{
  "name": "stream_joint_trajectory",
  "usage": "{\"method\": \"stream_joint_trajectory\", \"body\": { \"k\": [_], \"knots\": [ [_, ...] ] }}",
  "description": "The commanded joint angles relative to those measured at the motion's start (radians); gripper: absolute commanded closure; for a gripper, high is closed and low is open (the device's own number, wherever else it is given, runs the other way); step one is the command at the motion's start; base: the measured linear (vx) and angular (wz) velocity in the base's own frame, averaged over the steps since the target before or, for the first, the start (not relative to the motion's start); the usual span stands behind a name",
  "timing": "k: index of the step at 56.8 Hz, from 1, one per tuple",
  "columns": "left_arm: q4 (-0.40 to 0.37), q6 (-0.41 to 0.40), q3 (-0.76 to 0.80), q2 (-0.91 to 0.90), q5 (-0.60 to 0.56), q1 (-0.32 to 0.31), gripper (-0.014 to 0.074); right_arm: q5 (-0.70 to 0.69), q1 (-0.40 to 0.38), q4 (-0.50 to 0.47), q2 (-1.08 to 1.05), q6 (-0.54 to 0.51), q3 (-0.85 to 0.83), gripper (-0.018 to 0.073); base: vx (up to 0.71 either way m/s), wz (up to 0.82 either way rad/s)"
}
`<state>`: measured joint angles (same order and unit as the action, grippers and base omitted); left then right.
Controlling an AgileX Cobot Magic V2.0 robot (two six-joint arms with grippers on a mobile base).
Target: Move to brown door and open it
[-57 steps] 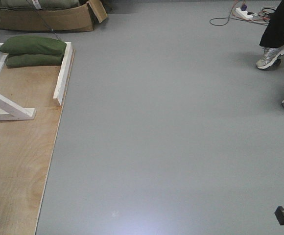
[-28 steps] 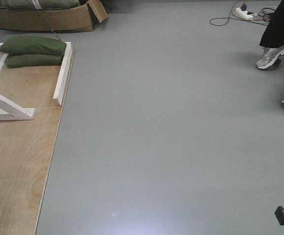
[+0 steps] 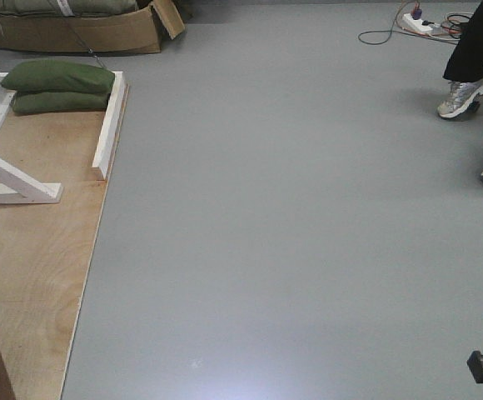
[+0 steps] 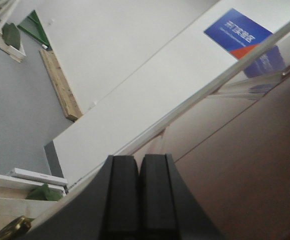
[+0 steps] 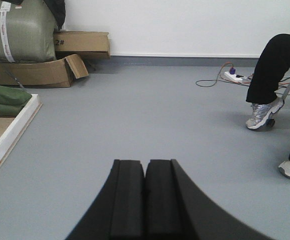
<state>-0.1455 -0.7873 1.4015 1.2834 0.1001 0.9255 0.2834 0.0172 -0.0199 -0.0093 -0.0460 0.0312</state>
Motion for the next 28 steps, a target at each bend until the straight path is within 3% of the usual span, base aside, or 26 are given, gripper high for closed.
{"method": "stream_joint_trajectory", "body": {
  "k": [1,12,18,28],
  "knots": [
    [0.006,0.01,0.054,-0.028,-0.057,-0.027,0.06,-0.082,-0.002,0.006,-0.013,-0.005,0.004,0.0559,0.0,0.0],
    [0.005,0.114,0.054,-0.061,-0.154,-0.026,0.06,-0.082,-0.002,0.006,-0.013,-0.005,0.004,0.0559,0.0,-0.01],
    [-0.008,0.11,0.054,-0.067,-0.191,-0.029,0.06,-0.082,-0.002,0.006,-0.013,-0.005,0.004,0.0559,0.0,0.0],
    [-0.013,0.11,0.054,-0.047,-0.208,-0.124,0.06,-0.082,-0.002,0.006,-0.013,-0.005,0.004,0.0559,0.0,0.0]
  ]
}}
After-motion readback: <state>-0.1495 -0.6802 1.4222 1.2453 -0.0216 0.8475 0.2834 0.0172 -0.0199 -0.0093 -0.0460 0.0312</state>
